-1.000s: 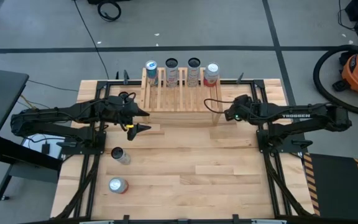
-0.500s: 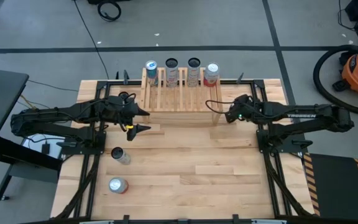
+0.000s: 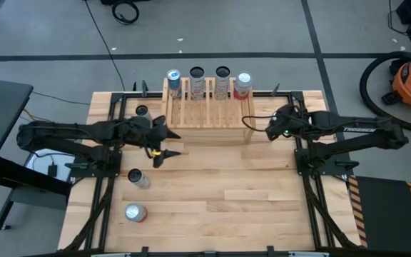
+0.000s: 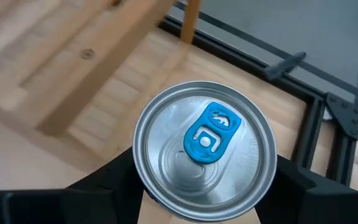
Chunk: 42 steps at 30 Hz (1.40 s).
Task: Place canned beverage on shelf
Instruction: Put the blue soda can on the shelf aligned with the other blue soda can
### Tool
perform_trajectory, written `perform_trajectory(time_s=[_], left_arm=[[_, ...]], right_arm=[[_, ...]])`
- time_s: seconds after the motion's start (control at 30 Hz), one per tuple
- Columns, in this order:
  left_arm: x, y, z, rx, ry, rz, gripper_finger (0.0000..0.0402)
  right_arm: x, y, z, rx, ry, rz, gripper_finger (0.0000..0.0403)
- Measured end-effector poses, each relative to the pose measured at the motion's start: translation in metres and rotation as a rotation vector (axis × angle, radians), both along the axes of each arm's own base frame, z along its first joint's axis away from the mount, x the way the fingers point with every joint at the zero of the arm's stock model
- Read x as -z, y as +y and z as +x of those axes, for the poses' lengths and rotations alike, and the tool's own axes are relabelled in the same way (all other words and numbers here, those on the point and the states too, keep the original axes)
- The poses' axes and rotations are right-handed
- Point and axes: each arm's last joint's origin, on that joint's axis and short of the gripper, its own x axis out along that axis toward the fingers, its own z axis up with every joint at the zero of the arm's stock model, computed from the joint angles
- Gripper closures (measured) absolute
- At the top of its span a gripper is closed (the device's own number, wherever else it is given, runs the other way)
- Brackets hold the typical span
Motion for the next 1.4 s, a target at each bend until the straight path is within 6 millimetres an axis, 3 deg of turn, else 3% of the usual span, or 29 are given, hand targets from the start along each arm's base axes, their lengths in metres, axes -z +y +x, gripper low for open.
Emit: perform_trajectory(time_s=[0.27, 0.57, 0.73, 0.97, 1.4], left_arm=[[0.015, 0.003, 0.038, -0.095, -0.071, 0.045, 0.0083], [0.028, 0.0, 0.073, -0.087, -0.207, 0.024, 0.0083], [0.034, -0.001, 0.08, -0.083, -0.224, 0.022, 0.0083], [0.035, -0.001, 0.084, -0.082, -0.251, 0.02, 0.0083], [0.049, -0.003, 0.1, -0.084, -0.288, -0.007, 0.0083]], right_arm=[[-0.03, 0.016, 0.005, -0.115, -0.118, -0.006, 0.0164], [-0.035, 0.03, 0.032, -0.207, -0.242, -0.008, 0.0164], [-0.035, 0.038, 0.049, -0.257, -0.288, -0.018, 0.0164], [-0.053, 0.049, 0.067, -0.303, -0.306, -0.031, 0.0164], [-0.062, 0.077, 0.133, -0.438, -0.235, -0.073, 0.0164]])
